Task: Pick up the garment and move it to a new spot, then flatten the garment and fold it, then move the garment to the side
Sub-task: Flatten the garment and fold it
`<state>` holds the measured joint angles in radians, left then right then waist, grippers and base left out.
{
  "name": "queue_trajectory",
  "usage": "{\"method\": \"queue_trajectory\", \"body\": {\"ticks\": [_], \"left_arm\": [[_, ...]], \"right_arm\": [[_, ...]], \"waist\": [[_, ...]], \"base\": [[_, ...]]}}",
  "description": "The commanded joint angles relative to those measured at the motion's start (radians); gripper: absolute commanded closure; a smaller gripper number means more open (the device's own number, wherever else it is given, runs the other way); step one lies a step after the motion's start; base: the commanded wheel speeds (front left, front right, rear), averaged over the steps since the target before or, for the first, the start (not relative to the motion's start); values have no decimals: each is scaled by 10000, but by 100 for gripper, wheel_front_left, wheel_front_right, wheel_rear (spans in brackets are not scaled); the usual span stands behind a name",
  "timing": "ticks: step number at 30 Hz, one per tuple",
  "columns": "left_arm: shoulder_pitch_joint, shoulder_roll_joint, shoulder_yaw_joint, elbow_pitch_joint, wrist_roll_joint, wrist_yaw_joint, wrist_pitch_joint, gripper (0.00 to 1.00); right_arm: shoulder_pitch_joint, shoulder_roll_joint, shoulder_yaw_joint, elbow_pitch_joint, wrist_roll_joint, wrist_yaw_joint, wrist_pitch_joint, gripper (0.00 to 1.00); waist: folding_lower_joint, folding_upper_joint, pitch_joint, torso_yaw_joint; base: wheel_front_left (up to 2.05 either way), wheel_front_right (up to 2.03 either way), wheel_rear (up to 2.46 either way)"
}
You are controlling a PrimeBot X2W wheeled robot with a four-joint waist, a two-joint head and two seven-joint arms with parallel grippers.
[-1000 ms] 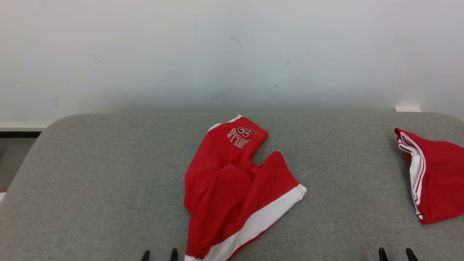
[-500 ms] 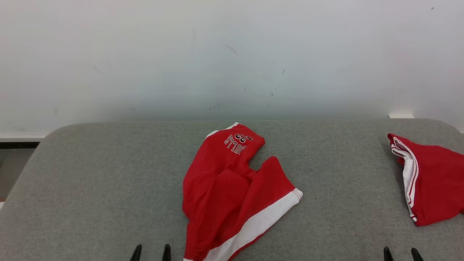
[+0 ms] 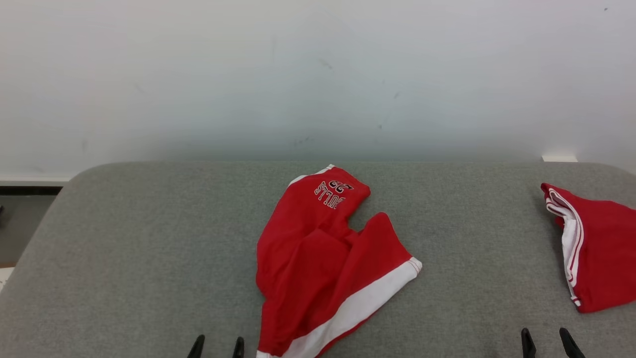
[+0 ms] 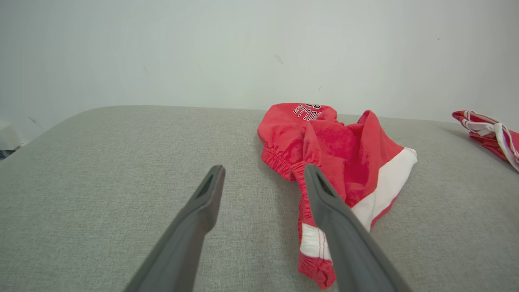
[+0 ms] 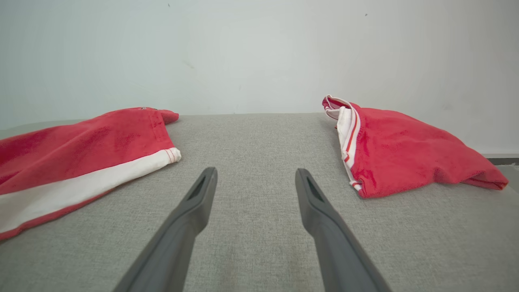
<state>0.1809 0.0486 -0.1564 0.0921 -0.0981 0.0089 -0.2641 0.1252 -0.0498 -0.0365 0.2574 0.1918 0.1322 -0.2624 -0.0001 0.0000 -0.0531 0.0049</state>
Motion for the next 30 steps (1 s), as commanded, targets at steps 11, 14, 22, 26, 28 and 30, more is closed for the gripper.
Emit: {"method": "queue_trajectory", "body": {"ticks": [11,14,22,26,28,30], "left_arm": [[-794,299,-736,926,421,-769,250,0],[-1165,324,-933,1200,299,-952,418,0],[-2126,304,-1861,1838,-312,-1312,905,0],[-2388,556,-2293,1667,-597,-1367,1141,0],[-2492,664,-2482,1544,-812,-1381,1246,0],[-2590,810,-2703,1464,-912,-1392,1364,0]], "right_arm": [[-1902,-1431,1451,520,288,-30,140,0],[-2712,-1740,2101,977,562,-32,610,0],[-4542,-2215,3580,2537,1063,-30,1897,0],[-5103,-2206,3993,3290,1197,-32,2091,0],[-5347,-2256,4206,3607,1217,-32,2114,0],[-5547,-2234,4399,3870,1352,-30,2069,0]], "waist": [[1,0,830,1073],[1,0,1264,1394],[1,0,2085,1960],[1,0,2261,2125],[1,0,2361,2188],[1,0,2452,2225]], "base": [[0,0,0],[0,0,0],[0,0,0],[0,0,0],[0,0,0],[0,0,0]]}}
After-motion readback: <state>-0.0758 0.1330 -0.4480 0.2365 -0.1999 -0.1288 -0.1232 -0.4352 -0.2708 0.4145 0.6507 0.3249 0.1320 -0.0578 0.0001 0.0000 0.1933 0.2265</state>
